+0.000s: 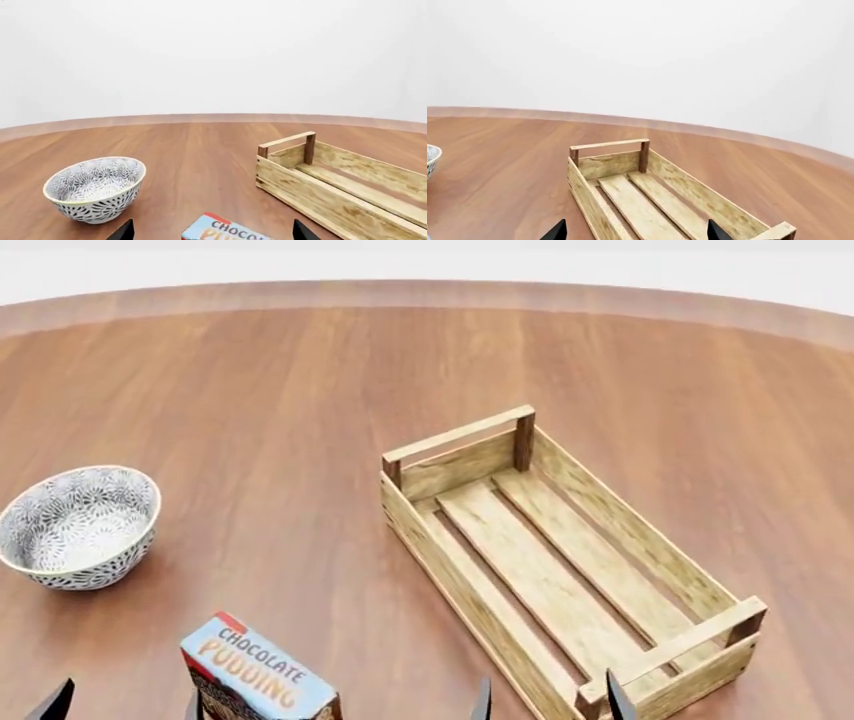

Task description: Pick up the chocolate pudding and put it in the tray.

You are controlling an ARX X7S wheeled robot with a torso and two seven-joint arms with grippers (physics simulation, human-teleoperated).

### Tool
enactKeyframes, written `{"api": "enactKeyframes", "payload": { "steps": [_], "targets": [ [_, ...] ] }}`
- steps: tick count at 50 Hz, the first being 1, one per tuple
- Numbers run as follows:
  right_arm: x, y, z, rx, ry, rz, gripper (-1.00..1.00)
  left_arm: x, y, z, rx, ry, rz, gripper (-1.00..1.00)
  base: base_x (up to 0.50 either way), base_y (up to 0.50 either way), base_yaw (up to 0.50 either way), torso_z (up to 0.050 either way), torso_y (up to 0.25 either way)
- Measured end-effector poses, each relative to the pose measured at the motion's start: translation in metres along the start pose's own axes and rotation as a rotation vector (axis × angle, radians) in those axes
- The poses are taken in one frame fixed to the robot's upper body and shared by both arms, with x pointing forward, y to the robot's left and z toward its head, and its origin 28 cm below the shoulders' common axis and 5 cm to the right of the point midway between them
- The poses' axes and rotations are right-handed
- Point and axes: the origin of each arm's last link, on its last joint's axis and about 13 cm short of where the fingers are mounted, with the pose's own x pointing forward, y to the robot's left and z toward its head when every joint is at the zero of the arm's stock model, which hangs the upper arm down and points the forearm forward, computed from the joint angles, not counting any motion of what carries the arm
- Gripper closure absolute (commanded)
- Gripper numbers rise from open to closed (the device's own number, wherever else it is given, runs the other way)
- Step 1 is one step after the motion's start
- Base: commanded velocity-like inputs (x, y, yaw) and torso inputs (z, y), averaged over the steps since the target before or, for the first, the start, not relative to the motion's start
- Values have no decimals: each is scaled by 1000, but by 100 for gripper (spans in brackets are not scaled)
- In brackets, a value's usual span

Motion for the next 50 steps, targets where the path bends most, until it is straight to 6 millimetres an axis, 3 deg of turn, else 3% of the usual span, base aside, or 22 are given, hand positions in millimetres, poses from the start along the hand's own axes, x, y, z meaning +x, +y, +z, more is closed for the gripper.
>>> {"api": "enactKeyframes", "payload": {
  "steps": [15, 24, 50],
  "targets": [
    [0, -1, 3, -2, -3, 0, -100, -2, 0, 2, 0, -8, -2, -100, 353, 45, 0, 0, 0],
    [-2, -1, 2, 7, 4, 13, -100, -3, 1, 3, 1, -11, -3, -100, 0, 0, 0, 0, 0],
    [-36, -12, -11, 24, 40, 204, -100, -6, -1, 4, 6, -12, -11, -100, 0, 0, 0, 0, 0]
  ]
}}
